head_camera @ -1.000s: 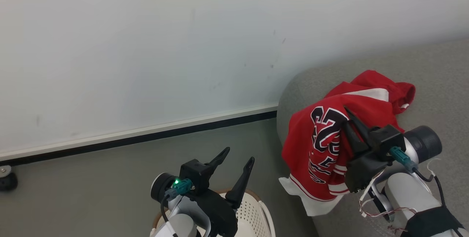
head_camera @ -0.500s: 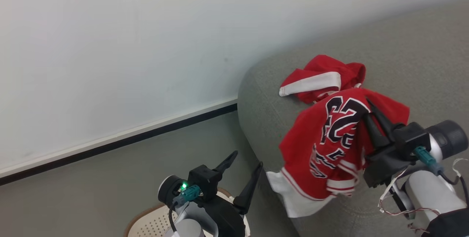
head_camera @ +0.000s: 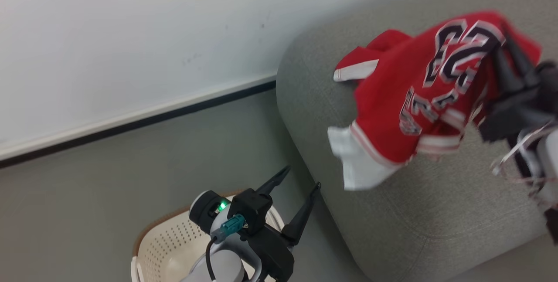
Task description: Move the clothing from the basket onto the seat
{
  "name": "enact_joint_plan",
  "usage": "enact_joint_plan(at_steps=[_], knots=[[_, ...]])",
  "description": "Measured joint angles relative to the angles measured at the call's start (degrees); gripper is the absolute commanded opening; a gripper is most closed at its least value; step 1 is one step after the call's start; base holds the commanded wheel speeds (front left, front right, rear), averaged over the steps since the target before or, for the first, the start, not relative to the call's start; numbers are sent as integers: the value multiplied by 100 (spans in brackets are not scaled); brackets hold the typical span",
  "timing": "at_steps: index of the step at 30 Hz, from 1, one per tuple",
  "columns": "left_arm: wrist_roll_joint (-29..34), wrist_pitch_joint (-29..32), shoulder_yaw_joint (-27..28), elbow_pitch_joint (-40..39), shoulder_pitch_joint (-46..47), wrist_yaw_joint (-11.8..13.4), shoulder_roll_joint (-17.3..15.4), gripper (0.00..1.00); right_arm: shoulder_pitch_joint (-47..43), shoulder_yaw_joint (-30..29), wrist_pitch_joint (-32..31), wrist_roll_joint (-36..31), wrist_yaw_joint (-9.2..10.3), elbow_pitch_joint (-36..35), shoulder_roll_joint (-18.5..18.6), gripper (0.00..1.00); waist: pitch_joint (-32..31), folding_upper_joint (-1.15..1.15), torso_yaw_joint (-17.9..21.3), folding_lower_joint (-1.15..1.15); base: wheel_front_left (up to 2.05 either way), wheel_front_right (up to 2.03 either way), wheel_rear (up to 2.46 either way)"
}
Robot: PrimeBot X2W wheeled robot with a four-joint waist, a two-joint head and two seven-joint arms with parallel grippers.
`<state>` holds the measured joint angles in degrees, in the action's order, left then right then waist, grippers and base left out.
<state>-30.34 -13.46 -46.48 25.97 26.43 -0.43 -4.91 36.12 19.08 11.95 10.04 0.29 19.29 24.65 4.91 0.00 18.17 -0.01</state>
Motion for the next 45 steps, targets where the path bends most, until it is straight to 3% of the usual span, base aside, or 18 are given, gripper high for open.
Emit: enact_joint_plan(at_steps=[12, 20, 24, 32, 45], knots=[[358, 73, -14, -709, 402, 19, -449, 100, 2263, -726, -491, 147, -107, 686, 584, 0, 928, 0, -340, -1, 0, 0, 0], [620, 188, -59, -1206, 714, 43, -578, 100, 2867, -1006, -660, 144, -19, 1291, 978, 0, 1578, 0, -651, -1, 0, 0, 0], [689, 237, -48, -1424, 859, 44, -681, 100, 2915, -1034, -655, 152, 79, 1504, 915, 0, 1919, 0, -796, -1, 0, 0, 0], [878, 337, 98, -1693, 1019, 94, -1055, 100, 2807, -894, -520, 207, 187, 2072, 341, 0, 2622, -1, -926, -1, 0, 0, 0], [892, 398, 114, -1699, 1067, 101, -1183, 100, 2463, -890, -63, 321, 213, 3002, 119, 0, 3046, 0, -669, 0, 0, 0, 0]])
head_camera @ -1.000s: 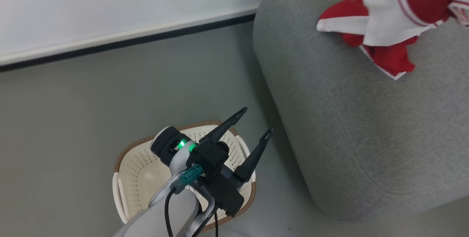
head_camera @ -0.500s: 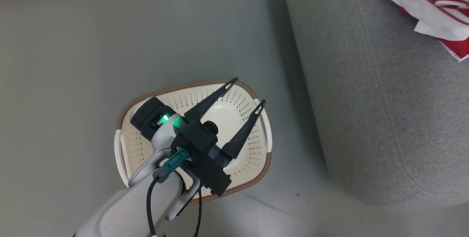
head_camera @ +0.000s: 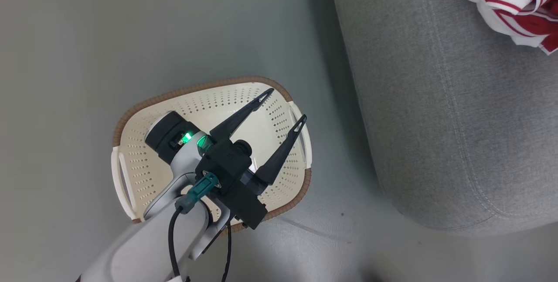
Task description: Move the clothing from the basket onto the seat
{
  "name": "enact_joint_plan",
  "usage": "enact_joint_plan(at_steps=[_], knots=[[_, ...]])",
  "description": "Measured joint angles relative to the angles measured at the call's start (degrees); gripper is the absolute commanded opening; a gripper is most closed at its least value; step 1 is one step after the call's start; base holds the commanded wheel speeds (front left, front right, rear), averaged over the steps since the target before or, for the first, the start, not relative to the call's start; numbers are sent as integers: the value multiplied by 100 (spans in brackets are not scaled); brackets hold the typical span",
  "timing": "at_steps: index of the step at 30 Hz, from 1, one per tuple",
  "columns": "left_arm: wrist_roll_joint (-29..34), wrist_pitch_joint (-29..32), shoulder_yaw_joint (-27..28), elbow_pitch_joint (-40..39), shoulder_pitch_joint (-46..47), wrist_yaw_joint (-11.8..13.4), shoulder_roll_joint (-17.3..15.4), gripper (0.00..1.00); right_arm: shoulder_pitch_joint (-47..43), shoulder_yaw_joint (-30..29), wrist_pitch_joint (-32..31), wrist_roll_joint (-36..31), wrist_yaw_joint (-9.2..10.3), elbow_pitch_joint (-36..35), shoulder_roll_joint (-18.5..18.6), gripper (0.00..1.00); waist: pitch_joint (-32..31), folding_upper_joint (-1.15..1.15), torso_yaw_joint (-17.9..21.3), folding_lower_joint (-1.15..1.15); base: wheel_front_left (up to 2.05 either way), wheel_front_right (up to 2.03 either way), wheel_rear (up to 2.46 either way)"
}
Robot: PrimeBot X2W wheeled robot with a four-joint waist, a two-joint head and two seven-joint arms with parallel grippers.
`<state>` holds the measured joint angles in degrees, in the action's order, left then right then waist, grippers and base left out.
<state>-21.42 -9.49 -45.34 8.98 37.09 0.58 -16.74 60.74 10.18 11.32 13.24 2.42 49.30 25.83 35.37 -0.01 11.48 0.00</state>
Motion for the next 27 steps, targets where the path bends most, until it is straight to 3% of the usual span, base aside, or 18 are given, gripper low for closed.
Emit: enact_joint_plan(at_steps=[1, 3, 4, 17, 27], knots=[[0, 0, 0, 1, -1, 0, -2, 100, -7, -1, 37, 9, 0, 60, -14, 0, -8, 0, 17, 0, 0, 0, 0], [-1, 0, 1, 4, -1, 0, -20, 100, -9, -3, 54, 29, -27, 147, -35, 41, -34, 0, 41, 0, 0, 0, 0], [-1, 0, 2, 11, -1, 0, -26, 100, -10, -4, 100, 36, -35, 178, -42, 100, -50, 0, 51, 0, 0, 0, 0], [-81, -79, 54, 315, -158, 44, 25, 100, -559, 104, 291, 76, -245, 349, -276, 100, -503, 0, 163, 1, 0, 0, 0], [-526, -274, 294, 599, -362, 93, 327, 100, -1076, 199, 297, 33, -328, 111, -409, 100, -1068, 1, 229, 1, 0, 0, 0]])
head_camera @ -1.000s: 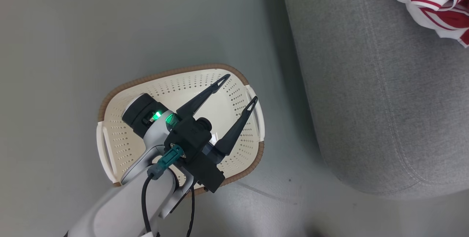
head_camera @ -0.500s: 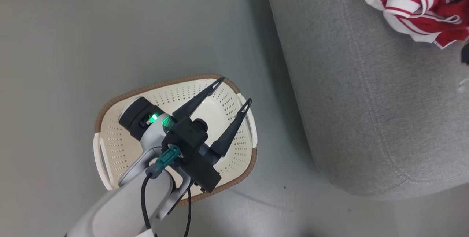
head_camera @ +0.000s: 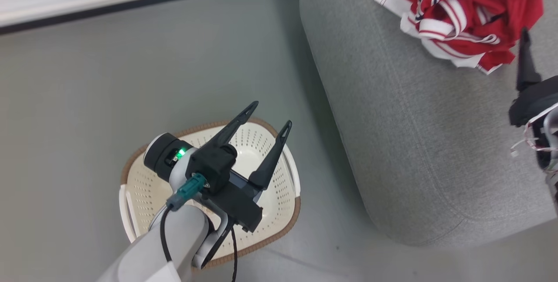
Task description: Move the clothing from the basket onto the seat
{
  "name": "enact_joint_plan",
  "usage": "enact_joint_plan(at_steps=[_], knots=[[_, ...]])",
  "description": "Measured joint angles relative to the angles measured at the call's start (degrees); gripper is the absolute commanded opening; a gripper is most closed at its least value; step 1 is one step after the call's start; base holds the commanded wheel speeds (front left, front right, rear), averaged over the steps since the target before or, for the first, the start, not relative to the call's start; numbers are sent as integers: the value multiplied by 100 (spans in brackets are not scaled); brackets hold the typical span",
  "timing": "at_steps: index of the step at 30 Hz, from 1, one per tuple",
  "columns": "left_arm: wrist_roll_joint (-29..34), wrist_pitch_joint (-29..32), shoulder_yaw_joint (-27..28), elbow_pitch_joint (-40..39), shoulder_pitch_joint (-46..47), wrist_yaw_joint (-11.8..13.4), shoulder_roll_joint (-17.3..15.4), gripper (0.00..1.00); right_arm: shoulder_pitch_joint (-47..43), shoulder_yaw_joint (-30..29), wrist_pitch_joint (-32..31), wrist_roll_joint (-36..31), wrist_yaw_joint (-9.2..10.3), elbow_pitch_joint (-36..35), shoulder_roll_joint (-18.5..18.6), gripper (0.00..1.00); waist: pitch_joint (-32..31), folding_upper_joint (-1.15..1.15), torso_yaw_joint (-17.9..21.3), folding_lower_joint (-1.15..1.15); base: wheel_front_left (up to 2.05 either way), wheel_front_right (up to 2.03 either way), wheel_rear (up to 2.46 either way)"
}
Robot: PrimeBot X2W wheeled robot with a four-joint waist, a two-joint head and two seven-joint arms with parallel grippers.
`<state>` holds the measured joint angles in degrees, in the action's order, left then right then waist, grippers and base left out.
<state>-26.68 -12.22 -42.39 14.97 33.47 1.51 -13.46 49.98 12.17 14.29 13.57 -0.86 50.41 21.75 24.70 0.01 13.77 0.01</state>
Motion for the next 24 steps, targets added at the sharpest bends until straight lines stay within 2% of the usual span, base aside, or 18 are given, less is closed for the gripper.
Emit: enact_joint_plan(at_steps=[7, 12, 24], knots=[[-179, -58, 259, 298, -124, 141, 108, 100, -194, 99, 0, -43, -23, -294, -116, 100, -426, 0, -32, 0, 0, 0, 0], [-275, -118, 480, 534, -297, 212, 113, 100, -443, 136, 0, -43, -23, -517, -346, 100, -791, 0, -110, 0, 0, 0, 0], [-699, -201, 1283, 824, -1210, 412, -153, 100, -1510, 220, 0, 70, -7, -1113, -1059, 100, -1630, 1, -412, 1, 0, 0, 0]])
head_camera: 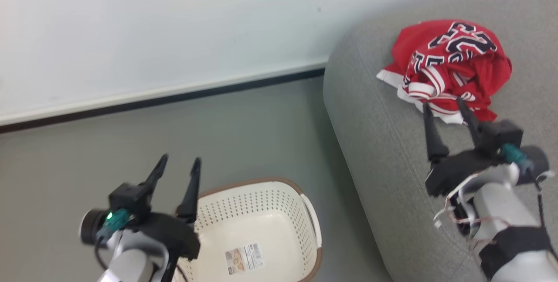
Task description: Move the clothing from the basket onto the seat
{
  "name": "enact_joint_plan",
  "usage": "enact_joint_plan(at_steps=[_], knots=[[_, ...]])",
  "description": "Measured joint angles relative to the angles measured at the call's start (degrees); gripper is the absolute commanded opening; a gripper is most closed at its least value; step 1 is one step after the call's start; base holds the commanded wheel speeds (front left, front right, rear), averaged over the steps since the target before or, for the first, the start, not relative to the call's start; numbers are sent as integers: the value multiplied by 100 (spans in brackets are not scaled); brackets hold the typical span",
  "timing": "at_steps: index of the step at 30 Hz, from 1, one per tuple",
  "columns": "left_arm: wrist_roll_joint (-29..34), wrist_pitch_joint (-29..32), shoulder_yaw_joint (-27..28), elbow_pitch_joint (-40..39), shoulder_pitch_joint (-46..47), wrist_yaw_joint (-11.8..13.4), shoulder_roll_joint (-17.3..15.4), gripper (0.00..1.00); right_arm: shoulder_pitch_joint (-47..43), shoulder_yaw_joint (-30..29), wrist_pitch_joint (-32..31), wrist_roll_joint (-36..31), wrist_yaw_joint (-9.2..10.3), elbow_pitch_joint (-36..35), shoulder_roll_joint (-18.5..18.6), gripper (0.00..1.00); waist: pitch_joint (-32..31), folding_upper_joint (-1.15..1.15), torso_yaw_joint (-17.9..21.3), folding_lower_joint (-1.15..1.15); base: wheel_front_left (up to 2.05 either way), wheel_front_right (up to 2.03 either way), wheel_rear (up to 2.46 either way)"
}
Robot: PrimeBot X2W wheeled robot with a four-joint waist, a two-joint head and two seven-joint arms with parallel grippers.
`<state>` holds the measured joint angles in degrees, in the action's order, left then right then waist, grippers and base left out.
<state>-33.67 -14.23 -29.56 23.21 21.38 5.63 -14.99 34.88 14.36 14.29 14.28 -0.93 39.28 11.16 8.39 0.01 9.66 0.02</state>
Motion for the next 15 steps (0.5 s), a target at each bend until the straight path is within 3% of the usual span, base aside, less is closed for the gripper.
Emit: enact_joint_plan(at_steps=[5, 15], knots=[[-145, -4, 345, -20, -463, 49, -121, 100, -519, 99, 1, -12, 53, -353, -172, 100, -285, 0, -144, 0, 0, 0, 0], [-182, -5, 938, -405, -1419, 100, -234, 100, -1556, 97, 0, -69, 401, -1220, -265, 100, -699, -1, -398, -1, 0, 0, 0]])
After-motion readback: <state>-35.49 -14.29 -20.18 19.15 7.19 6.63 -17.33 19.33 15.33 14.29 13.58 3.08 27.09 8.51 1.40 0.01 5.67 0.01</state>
